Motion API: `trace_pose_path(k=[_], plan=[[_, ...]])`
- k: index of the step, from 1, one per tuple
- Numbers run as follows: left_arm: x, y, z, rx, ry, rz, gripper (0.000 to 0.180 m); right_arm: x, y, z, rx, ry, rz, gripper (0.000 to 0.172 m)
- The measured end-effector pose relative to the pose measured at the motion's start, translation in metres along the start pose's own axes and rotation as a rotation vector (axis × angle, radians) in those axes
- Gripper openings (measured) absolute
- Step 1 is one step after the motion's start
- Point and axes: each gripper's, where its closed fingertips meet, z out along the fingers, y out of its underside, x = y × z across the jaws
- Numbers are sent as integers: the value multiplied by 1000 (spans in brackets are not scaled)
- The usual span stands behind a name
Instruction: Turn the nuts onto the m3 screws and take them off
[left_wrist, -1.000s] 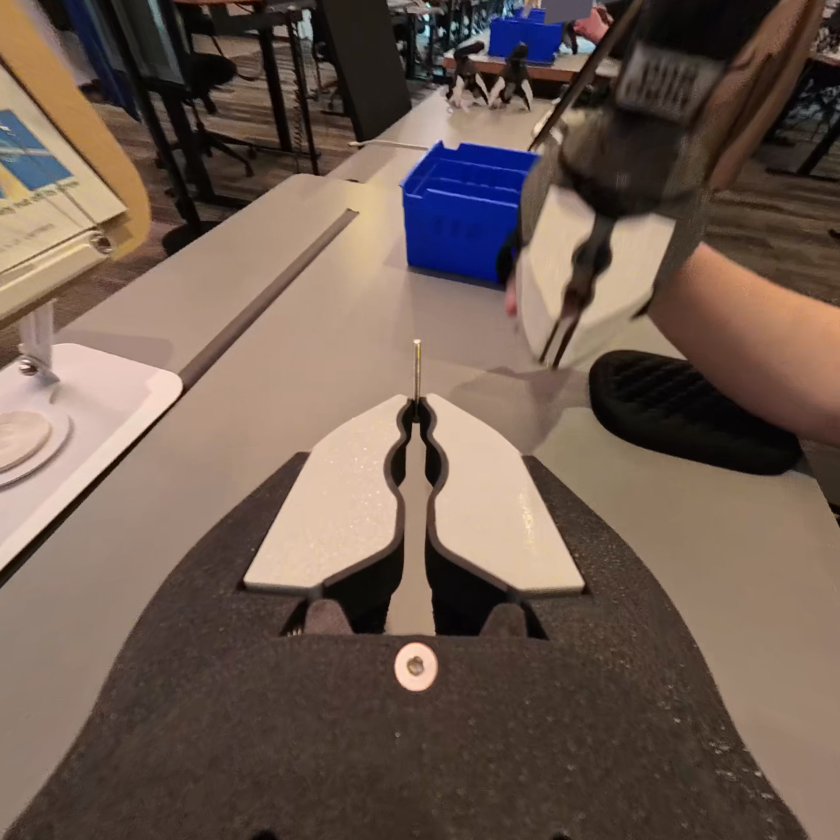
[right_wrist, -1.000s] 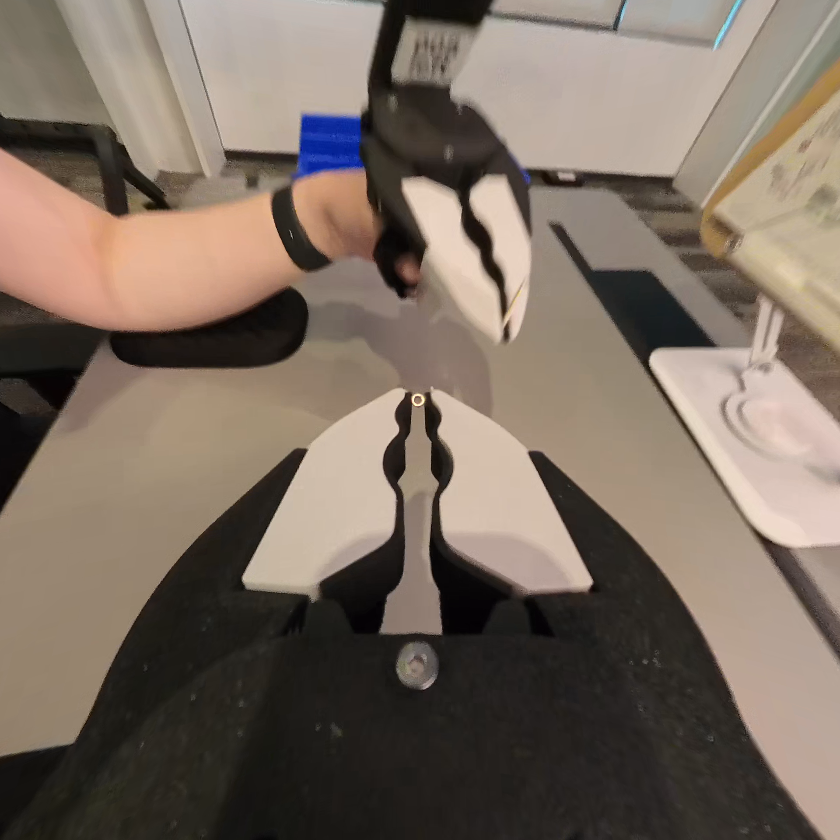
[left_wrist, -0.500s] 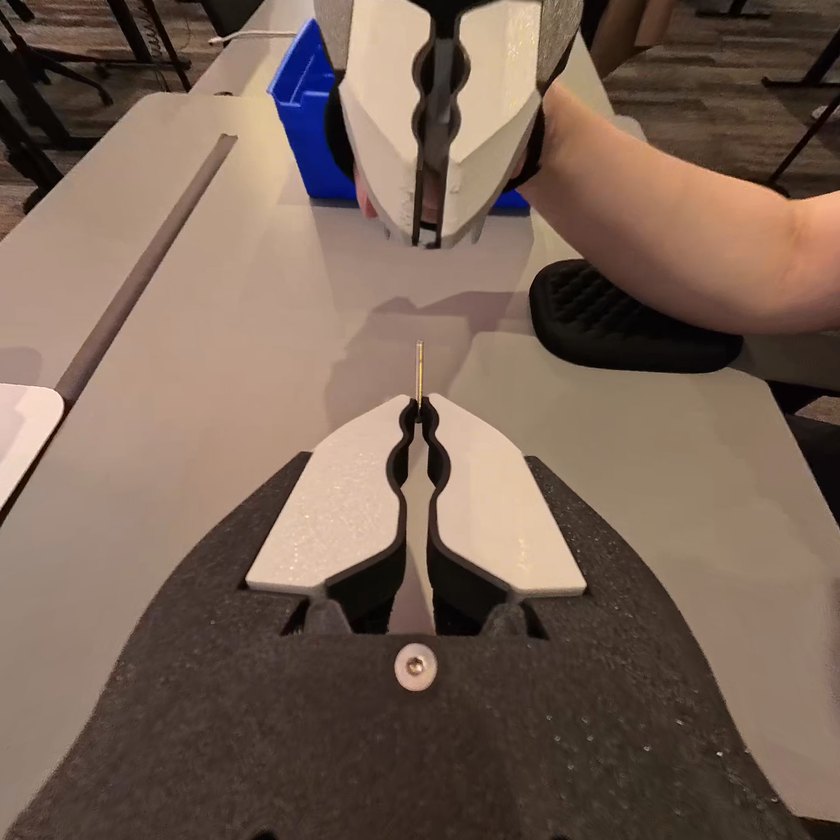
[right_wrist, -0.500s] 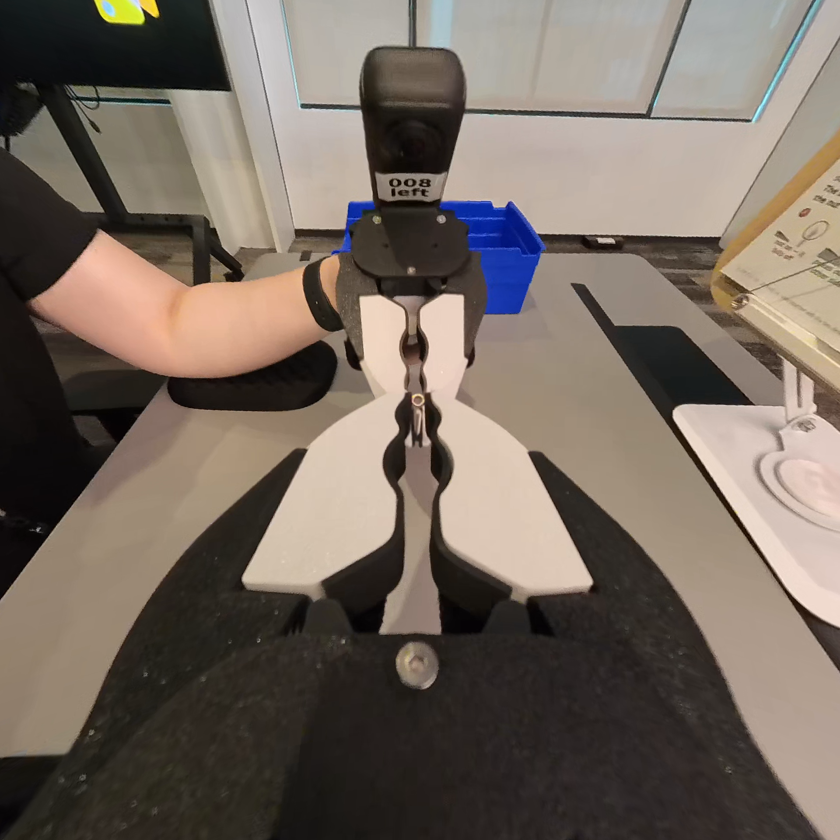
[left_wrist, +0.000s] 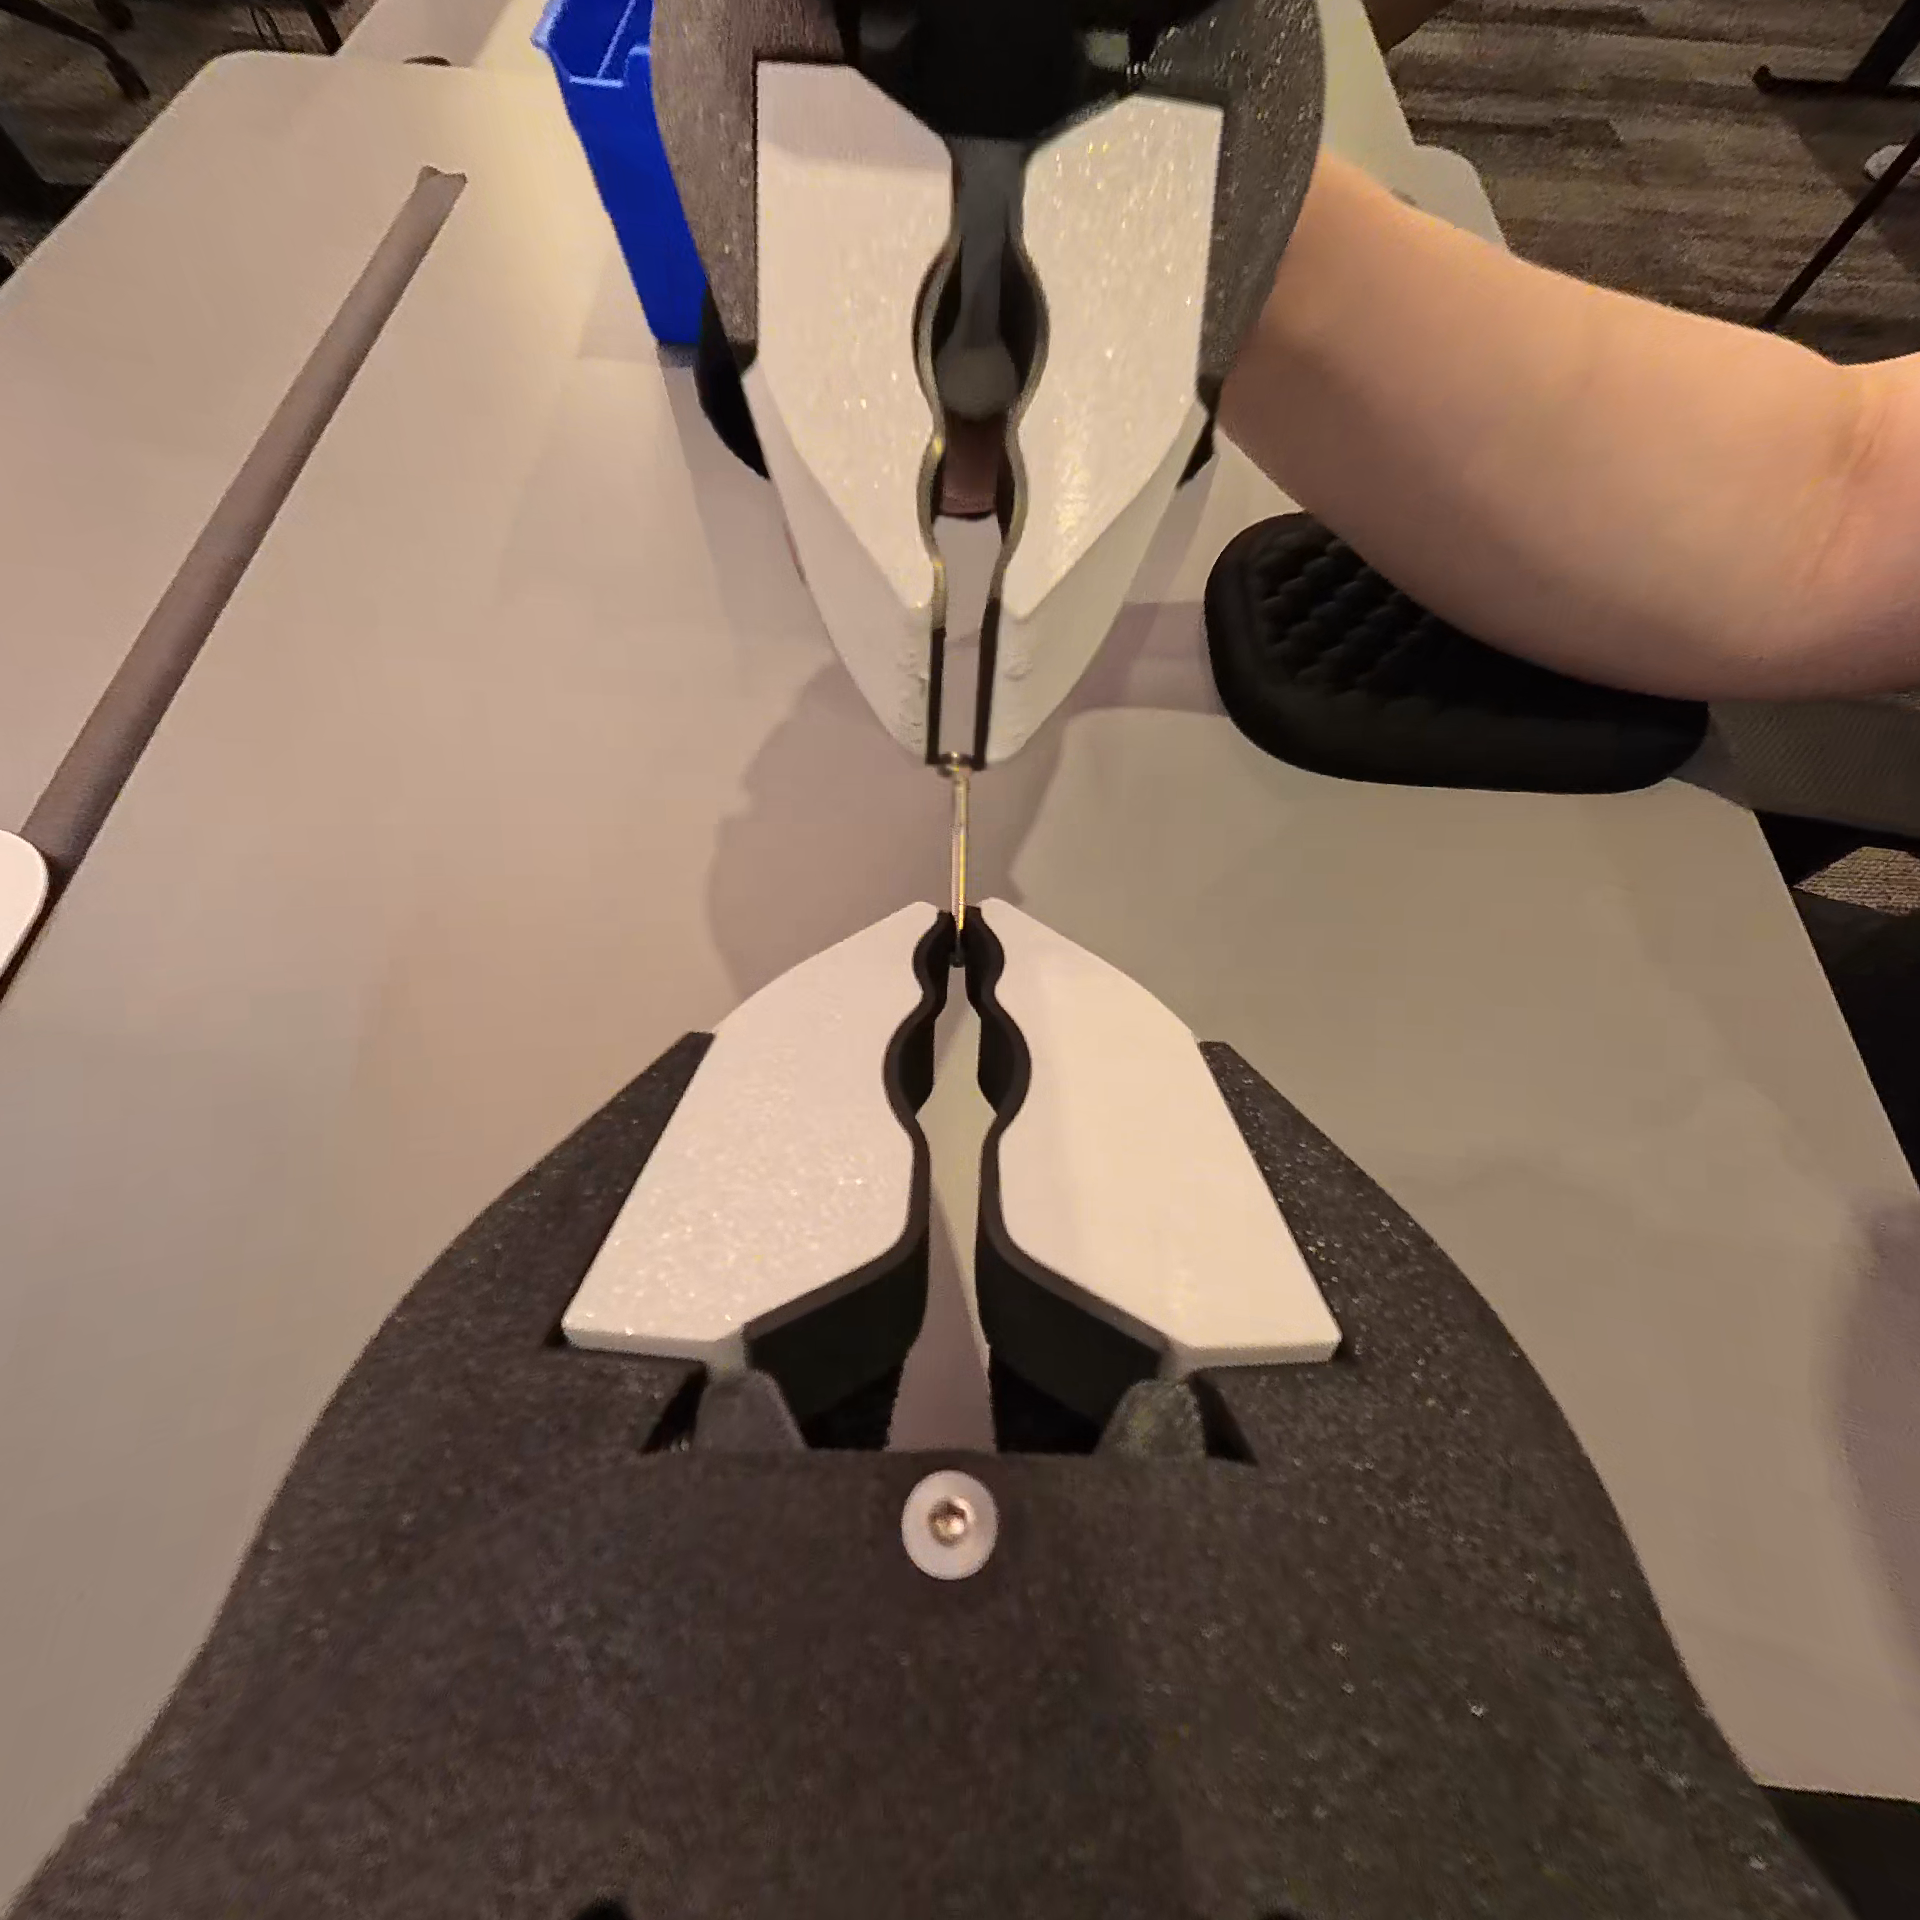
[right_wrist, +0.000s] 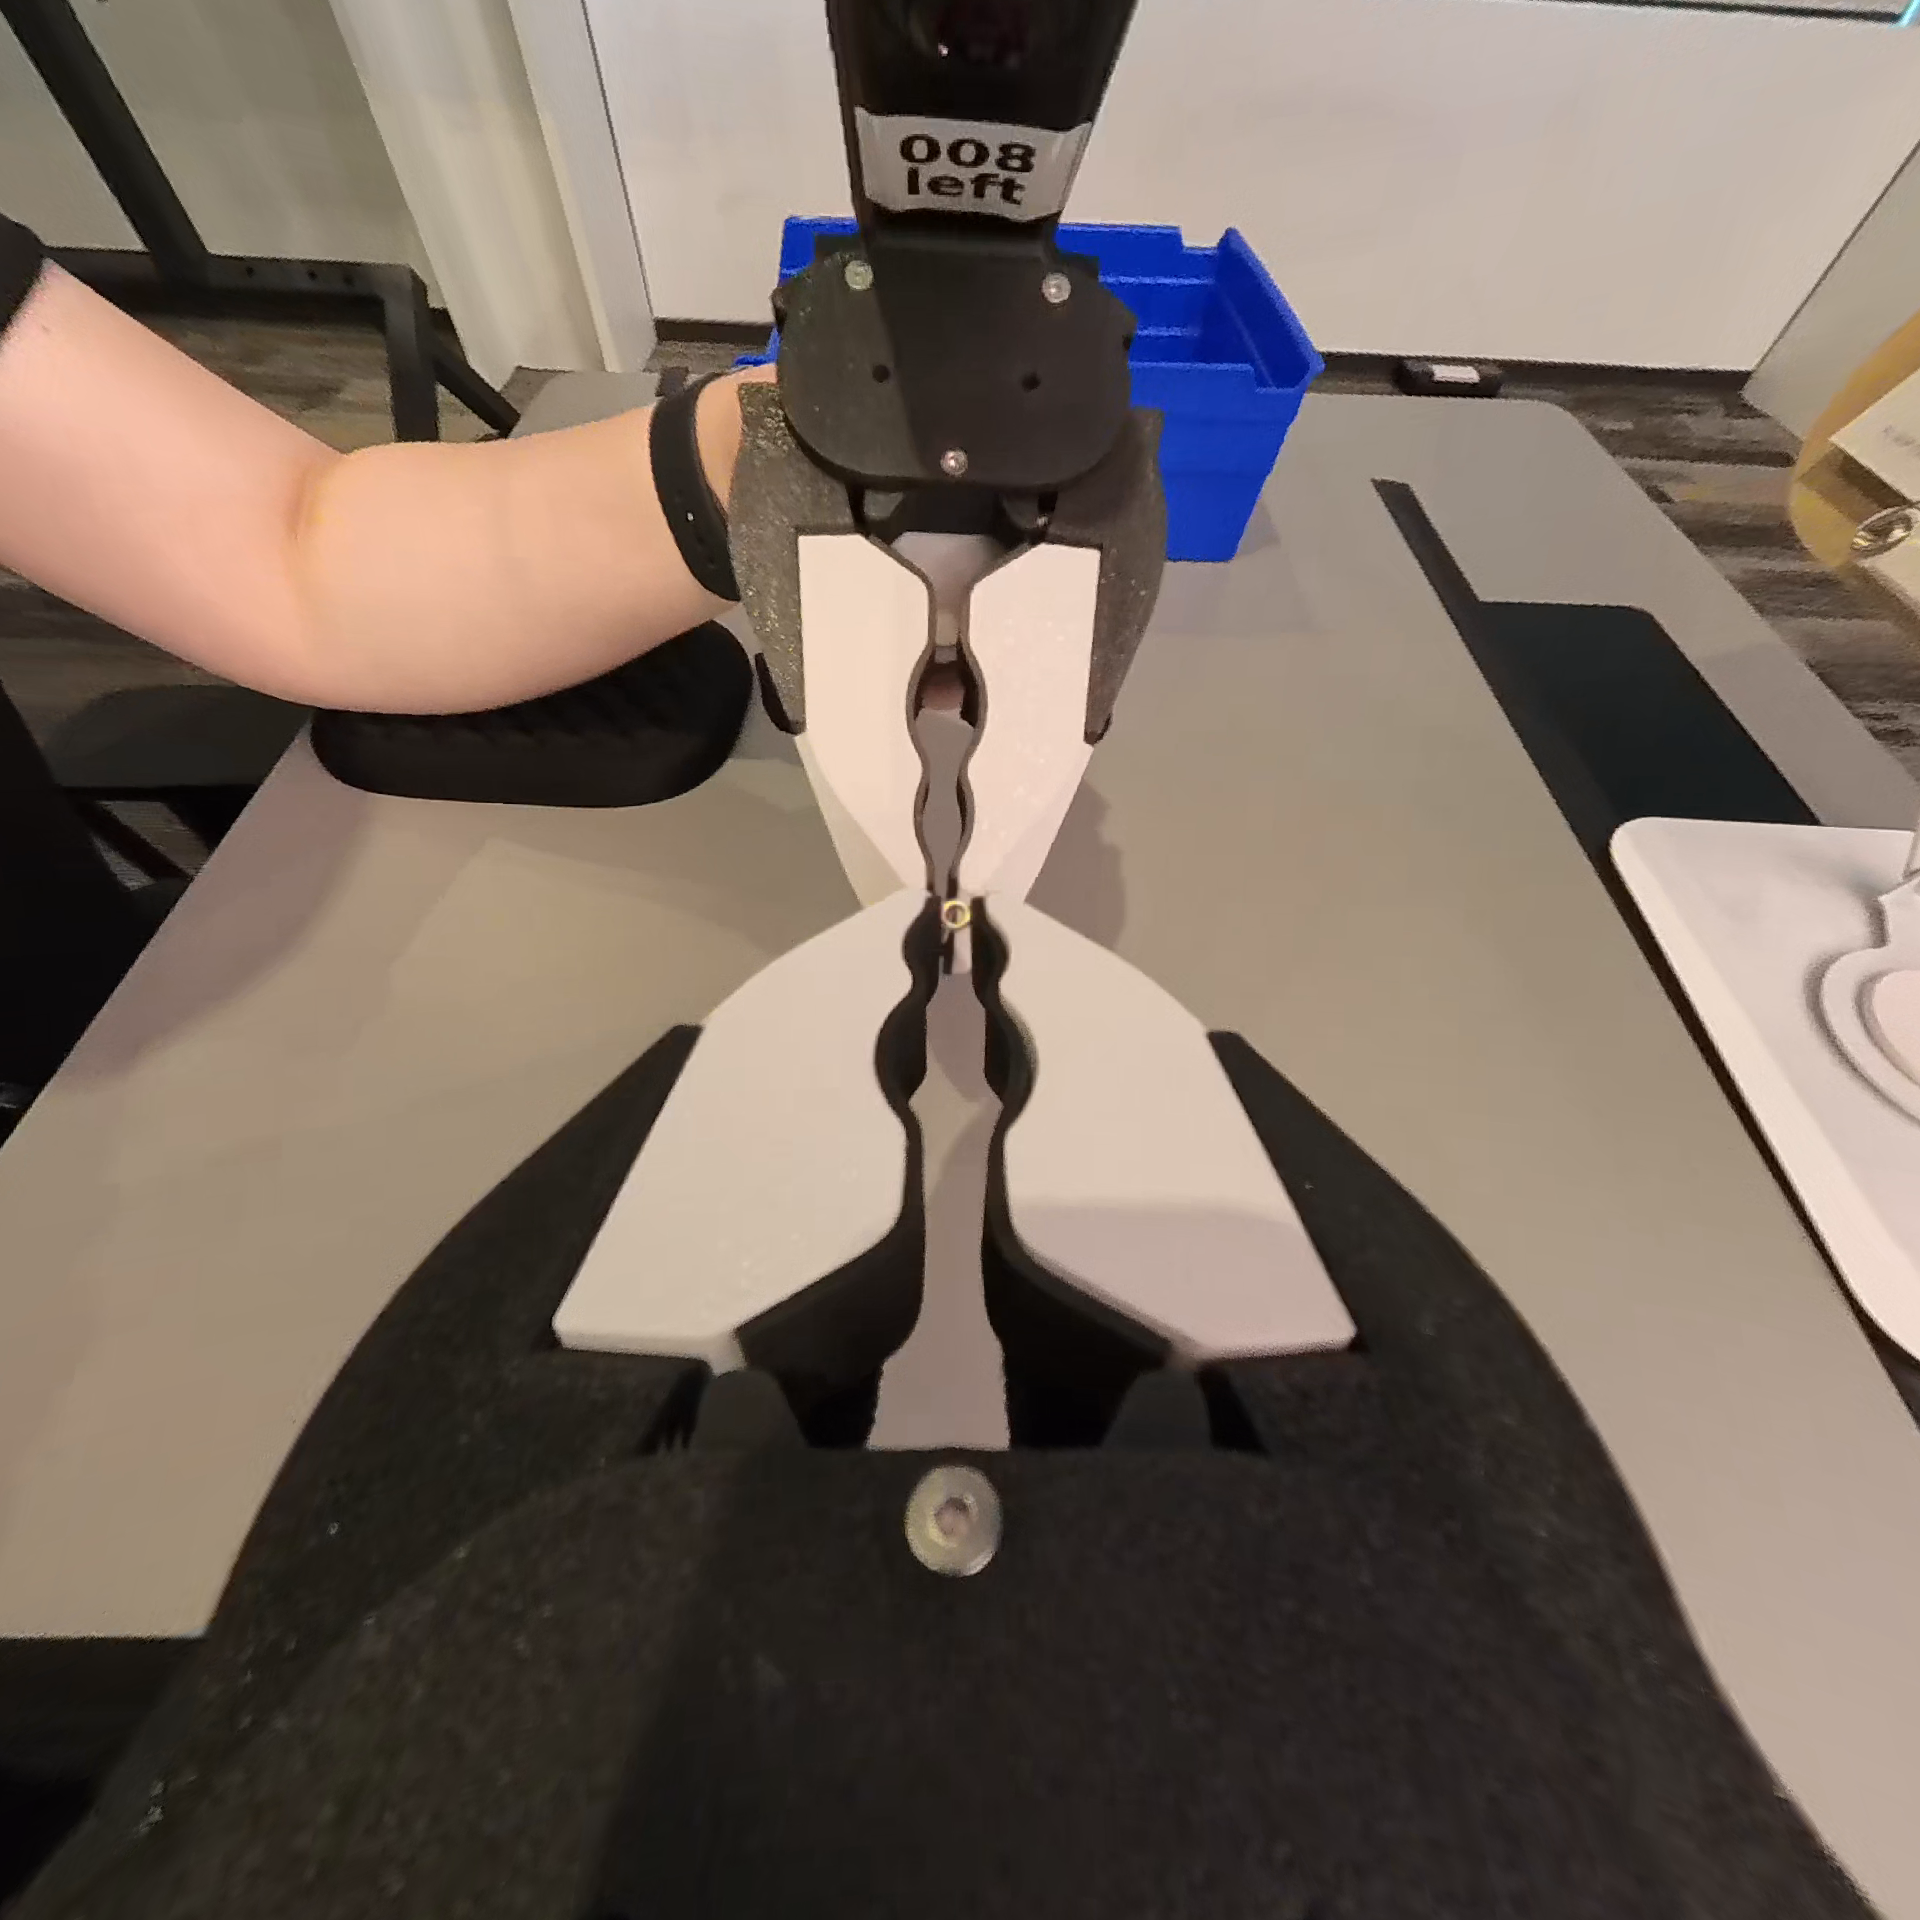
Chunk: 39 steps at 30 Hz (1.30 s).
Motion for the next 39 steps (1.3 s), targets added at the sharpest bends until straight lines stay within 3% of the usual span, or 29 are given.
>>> trace_pose_path(k=[39], plan=[[7,4,0,-19,51,-18,2,-8,1,5,-37,-11,-60,5]])
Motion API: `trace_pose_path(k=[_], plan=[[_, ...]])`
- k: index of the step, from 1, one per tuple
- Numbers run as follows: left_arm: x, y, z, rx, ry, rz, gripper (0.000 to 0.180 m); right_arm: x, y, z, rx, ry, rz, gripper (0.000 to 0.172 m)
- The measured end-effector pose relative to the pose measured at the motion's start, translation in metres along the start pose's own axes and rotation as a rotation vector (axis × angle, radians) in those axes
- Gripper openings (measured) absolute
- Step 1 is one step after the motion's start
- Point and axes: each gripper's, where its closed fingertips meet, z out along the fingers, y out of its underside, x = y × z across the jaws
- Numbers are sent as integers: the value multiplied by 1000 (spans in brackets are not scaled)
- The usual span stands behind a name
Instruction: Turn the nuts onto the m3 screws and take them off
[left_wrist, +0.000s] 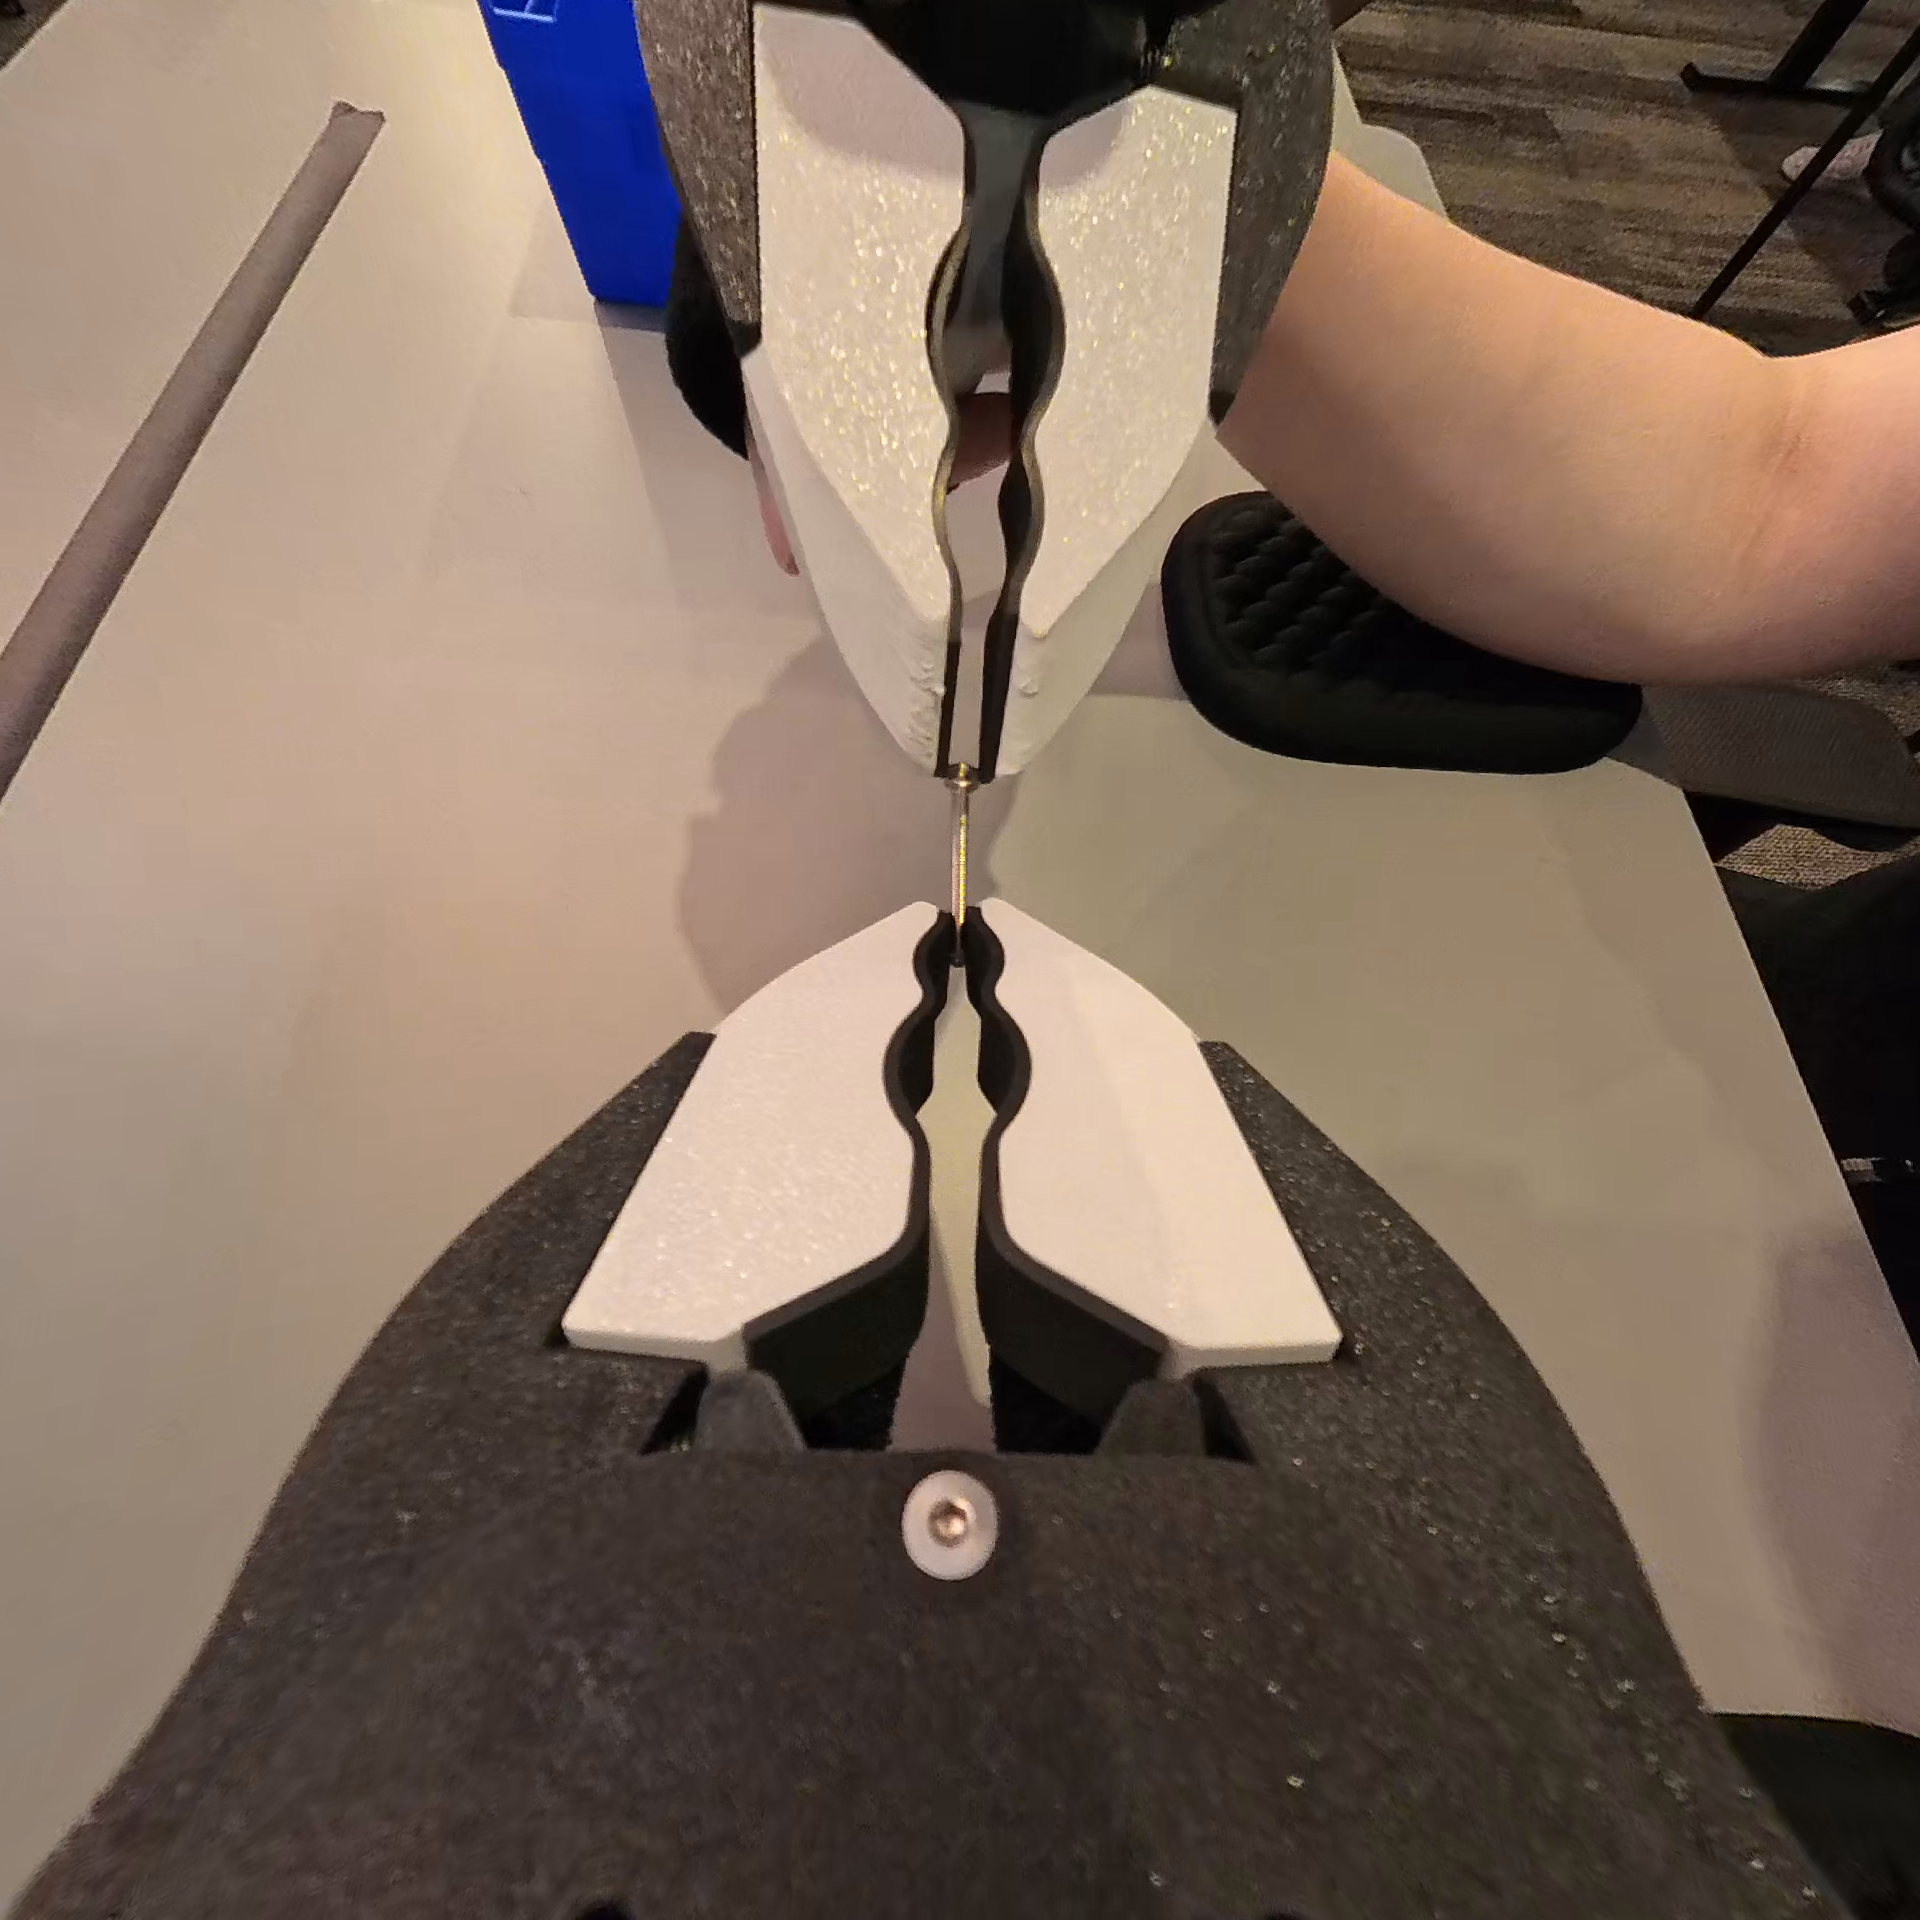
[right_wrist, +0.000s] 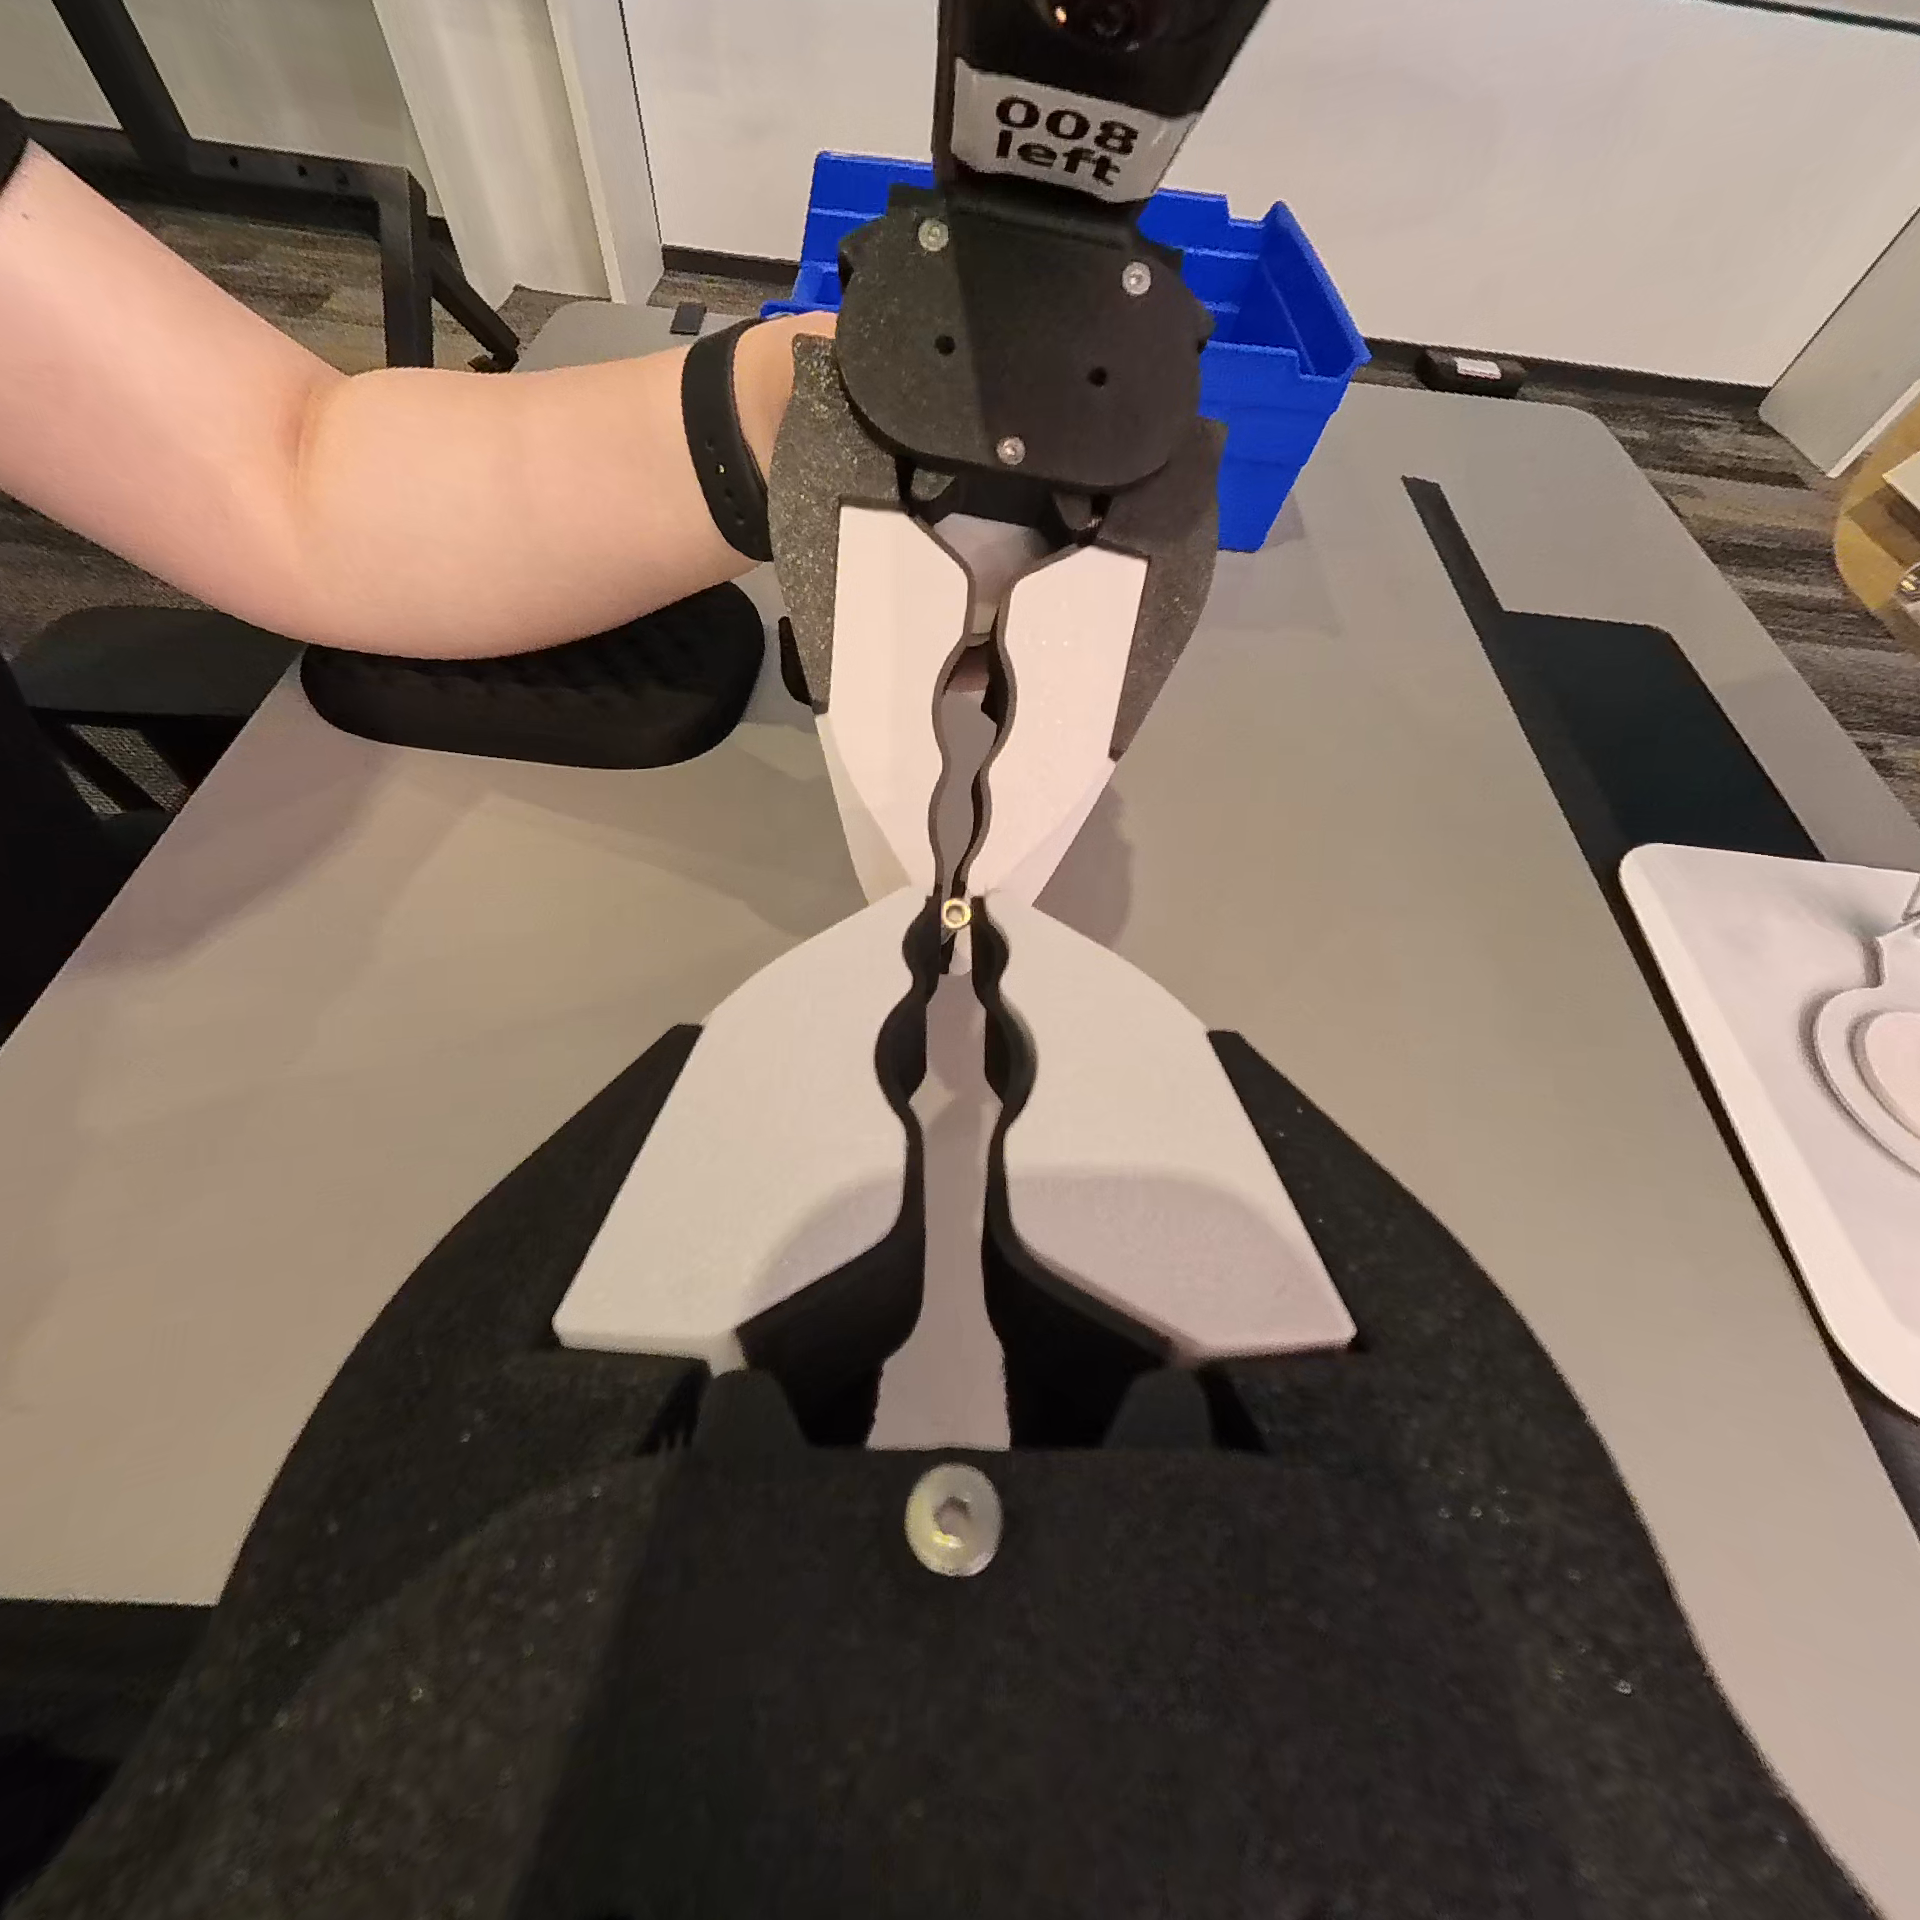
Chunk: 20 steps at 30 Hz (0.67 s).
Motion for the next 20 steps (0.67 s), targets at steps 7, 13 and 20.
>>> trace_pose_path(k=[7,13,20], plan=[[-1,-1,-1,-2,-14,21,2,0,-1,0,26,-21,44,5],[-15,-5,-4,31,-85,-5,2,15,-4,-1,47,49,95,5],[-36,-4,-10,35,-199,-59,2,37,-6,6,18,195,170,5]])
